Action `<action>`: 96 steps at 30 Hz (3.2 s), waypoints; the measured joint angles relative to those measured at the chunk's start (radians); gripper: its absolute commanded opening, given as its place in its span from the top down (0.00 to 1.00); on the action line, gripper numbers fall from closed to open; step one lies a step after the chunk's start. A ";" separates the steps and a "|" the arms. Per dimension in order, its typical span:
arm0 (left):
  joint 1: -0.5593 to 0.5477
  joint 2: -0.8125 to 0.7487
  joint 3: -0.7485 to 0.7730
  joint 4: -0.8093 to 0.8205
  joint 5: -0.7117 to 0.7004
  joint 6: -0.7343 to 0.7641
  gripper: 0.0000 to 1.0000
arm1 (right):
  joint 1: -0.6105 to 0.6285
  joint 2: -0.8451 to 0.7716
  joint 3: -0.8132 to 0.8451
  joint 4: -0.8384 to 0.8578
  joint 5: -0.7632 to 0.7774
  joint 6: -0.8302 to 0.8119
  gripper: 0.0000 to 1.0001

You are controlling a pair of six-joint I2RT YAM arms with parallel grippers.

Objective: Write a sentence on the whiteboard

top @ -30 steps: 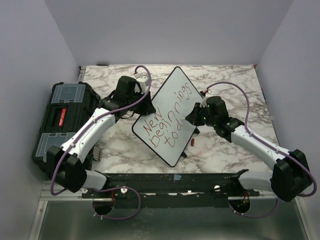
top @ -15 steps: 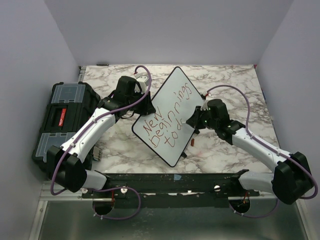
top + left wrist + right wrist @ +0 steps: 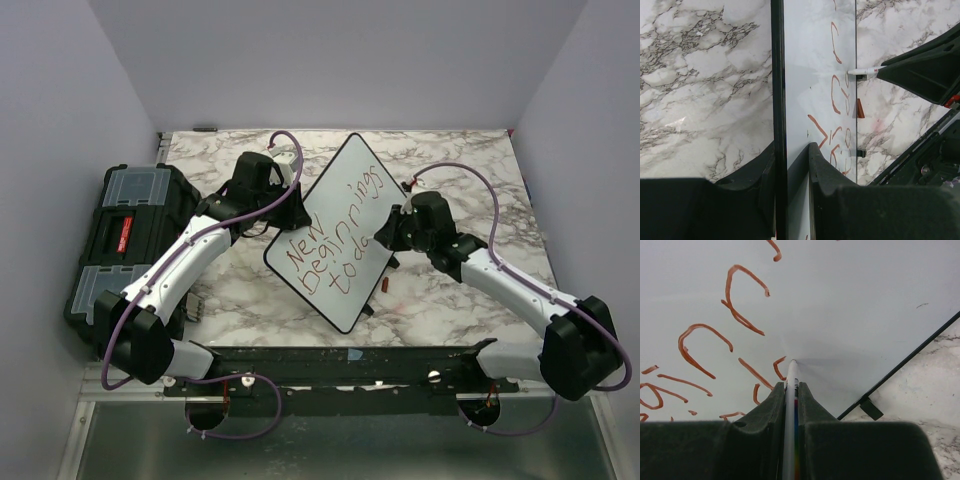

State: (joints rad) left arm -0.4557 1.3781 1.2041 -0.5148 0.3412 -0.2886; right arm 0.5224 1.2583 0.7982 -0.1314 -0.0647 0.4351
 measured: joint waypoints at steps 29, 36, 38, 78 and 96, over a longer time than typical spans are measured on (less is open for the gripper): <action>0.000 0.004 0.003 -0.001 -0.003 0.000 1.00 | 0.000 -0.006 -0.016 0.009 0.019 0.010 0.99; -0.003 0.004 0.004 0.000 -0.003 0.000 1.00 | 0.000 -0.006 -0.016 -0.019 0.071 0.004 0.99; -0.004 0.004 0.005 0.000 -0.003 0.000 1.00 | 0.000 -0.006 -0.015 -0.032 0.082 0.001 0.99; -0.005 0.004 0.007 0.000 -0.004 0.000 1.00 | 0.000 -0.037 0.100 -0.071 0.165 0.009 0.99; -0.005 0.004 0.007 0.000 -0.004 0.000 1.00 | 0.000 0.003 0.101 -0.068 0.147 0.008 1.00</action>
State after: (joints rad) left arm -0.4606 1.3823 1.2110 -0.5148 0.3370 -0.2886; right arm 0.5220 1.2613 0.8989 -0.1997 0.0826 0.4435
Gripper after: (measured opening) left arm 0.235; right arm 0.136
